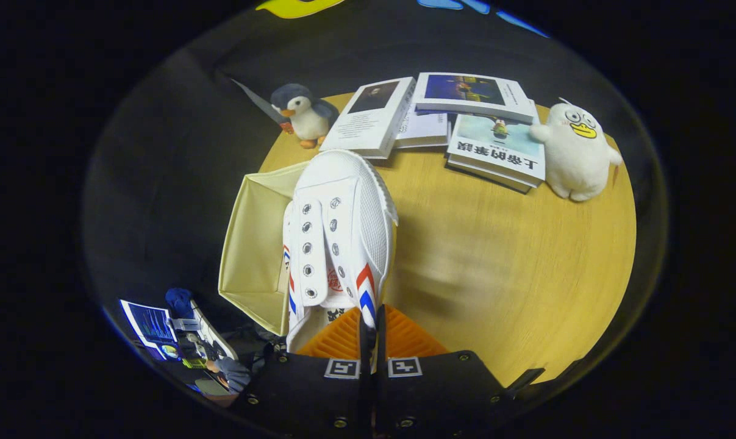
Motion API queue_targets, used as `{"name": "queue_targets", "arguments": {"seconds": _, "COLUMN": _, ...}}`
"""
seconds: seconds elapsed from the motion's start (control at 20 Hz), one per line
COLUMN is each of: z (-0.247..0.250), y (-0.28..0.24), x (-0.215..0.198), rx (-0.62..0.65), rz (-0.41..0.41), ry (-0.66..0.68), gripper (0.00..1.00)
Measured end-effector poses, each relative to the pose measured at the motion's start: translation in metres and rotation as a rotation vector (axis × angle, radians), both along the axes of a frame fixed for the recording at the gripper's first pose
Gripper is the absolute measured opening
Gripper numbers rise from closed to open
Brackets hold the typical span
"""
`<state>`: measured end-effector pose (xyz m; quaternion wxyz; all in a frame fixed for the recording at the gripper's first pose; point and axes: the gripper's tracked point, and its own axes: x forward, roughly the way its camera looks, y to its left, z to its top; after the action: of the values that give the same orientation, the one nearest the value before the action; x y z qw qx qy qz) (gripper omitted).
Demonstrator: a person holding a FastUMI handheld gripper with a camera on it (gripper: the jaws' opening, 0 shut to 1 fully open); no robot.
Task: Open the storage box then place both shoes into the box .Put the left shoe in first, then the right shoe, with the right side of both shoes facing outward in a uniform manner.
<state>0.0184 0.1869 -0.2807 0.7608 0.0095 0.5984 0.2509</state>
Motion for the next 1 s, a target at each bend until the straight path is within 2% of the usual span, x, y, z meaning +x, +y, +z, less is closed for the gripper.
{"name": "queue_targets", "arguments": {"seconds": 0.5, "z": 0.019, "y": 0.085, "x": 0.006, "rx": 0.007, "rz": 0.145, "ry": -0.033, "gripper": 0.02}}
{"name": "queue_targets", "arguments": {"seconds": 1.0, "z": 0.012, "y": 0.14, "x": 0.0, "rx": -0.032, "rz": 0.193, "ry": -0.009, "gripper": 0.02}}
